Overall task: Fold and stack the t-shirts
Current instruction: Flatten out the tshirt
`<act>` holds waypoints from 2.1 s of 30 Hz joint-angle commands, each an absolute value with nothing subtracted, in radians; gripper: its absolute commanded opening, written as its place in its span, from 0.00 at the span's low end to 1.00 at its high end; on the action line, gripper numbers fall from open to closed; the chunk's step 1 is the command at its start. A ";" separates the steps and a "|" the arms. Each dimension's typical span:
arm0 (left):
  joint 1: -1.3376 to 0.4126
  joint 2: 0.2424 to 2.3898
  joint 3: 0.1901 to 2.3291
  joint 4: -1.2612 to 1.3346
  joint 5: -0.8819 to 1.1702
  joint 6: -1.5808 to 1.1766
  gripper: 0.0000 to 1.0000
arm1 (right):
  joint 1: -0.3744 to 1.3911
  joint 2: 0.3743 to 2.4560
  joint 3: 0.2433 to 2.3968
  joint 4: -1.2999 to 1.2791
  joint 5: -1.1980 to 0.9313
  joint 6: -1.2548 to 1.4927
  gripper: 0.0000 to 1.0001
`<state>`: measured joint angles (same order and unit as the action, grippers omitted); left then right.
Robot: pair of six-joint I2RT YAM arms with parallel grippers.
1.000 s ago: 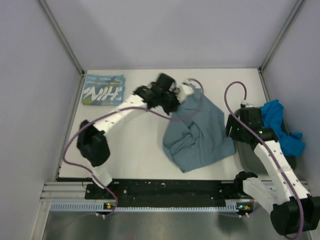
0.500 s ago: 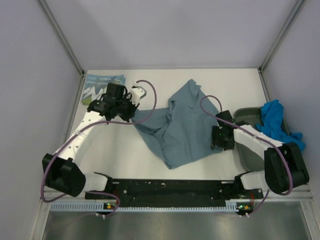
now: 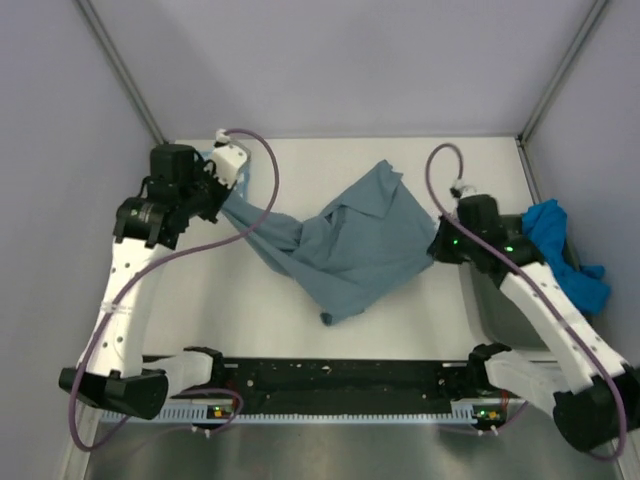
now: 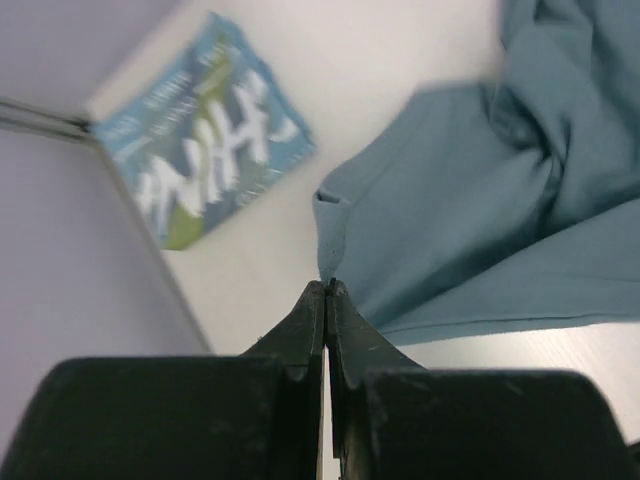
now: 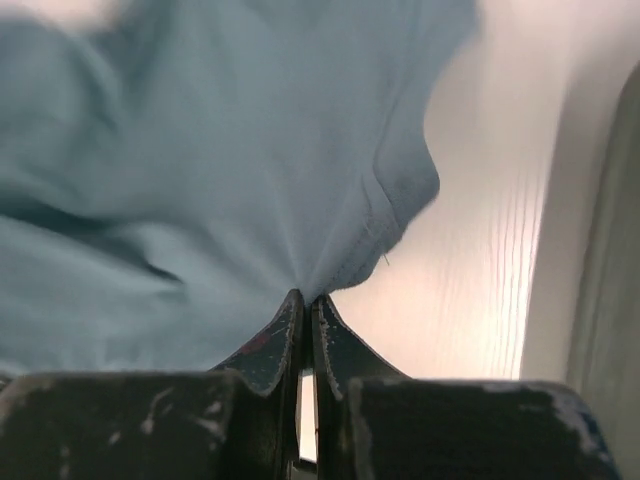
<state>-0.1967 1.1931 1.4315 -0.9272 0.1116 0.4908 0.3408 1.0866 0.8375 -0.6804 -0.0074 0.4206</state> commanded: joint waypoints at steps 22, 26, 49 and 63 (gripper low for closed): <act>-0.175 0.983 2.106 -1.154 -0.167 0.548 0.00 | 0.351 0.753 1.723 -0.832 -0.223 0.311 0.00; -0.176 1.028 1.955 -0.985 -0.156 0.545 0.00 | 0.350 0.876 1.654 -0.707 -0.183 0.279 0.00; -0.138 1.421 1.983 -0.417 -0.210 0.514 0.00 | -0.110 1.479 2.107 -0.448 -0.620 0.574 0.00; -0.130 1.163 1.024 -0.381 -0.046 0.482 0.00 | -0.071 1.211 0.976 -0.218 -0.620 0.540 0.00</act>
<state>-0.1379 1.1675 1.1656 -0.4366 -0.1135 0.5217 -0.0971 1.1671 1.1507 -0.4023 -0.6434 0.5190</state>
